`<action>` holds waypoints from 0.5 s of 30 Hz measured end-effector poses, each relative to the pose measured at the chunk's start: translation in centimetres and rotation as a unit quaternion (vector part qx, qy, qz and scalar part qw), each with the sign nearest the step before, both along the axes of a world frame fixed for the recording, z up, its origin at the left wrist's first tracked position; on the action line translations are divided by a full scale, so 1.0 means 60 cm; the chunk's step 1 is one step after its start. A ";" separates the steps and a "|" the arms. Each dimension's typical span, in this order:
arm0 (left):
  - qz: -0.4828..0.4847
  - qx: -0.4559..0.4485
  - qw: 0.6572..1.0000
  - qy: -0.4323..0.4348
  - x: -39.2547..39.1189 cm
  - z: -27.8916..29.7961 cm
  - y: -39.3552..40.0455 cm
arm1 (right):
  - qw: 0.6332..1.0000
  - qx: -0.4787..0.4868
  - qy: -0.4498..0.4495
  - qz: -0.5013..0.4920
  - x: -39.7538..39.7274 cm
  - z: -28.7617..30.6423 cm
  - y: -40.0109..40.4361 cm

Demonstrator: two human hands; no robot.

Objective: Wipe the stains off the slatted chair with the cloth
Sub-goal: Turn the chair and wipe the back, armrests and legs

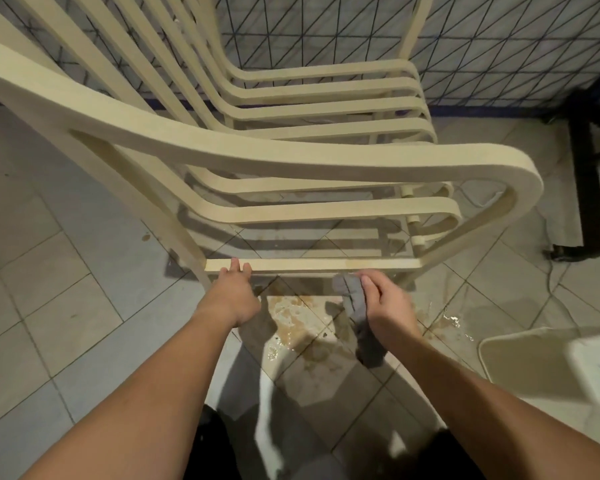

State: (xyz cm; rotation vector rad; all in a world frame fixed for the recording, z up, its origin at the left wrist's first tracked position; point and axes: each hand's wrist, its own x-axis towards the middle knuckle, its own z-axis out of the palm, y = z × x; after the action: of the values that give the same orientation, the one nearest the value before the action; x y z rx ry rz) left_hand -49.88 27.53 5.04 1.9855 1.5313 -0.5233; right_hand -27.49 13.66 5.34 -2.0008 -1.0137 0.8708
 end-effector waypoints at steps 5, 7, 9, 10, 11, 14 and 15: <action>-0.120 0.047 0.990 -0.056 0.077 0.019 -0.029 | 0.995 0.035 -0.090 -0.027 0.056 0.031 0.062; -0.136 0.018 0.990 -0.035 0.094 0.014 -0.040 | 0.986 0.027 -0.165 0.003 0.069 0.021 0.074; -0.135 0.000 0.991 -0.017 0.095 0.008 -0.044 | 0.964 0.030 -0.257 0.058 0.075 0.000 0.082; -0.135 -0.004 0.991 -0.014 0.092 0.008 -0.045 | 0.957 0.016 -0.273 0.093 0.074 -0.010 0.087; -0.138 -0.005 0.990 -0.011 0.089 0.008 -0.046 | 0.955 -0.017 -0.267 0.133 0.069 -0.026 0.090; -0.145 -0.014 0.989 0.001 0.086 0.009 -0.040 | 0.918 -0.124 -0.290 0.240 0.033 -0.064 0.078; -0.142 -0.018 0.990 0.002 0.086 0.009 -0.037 | 0.902 -0.122 -0.305 0.280 0.021 -0.068 0.068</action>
State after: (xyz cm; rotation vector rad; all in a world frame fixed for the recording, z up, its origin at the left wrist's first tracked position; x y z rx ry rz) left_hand -44.71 25.34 5.55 2.1890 1.2377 -0.6647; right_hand -26.24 17.72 1.24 -2.2934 -1.9929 0.6730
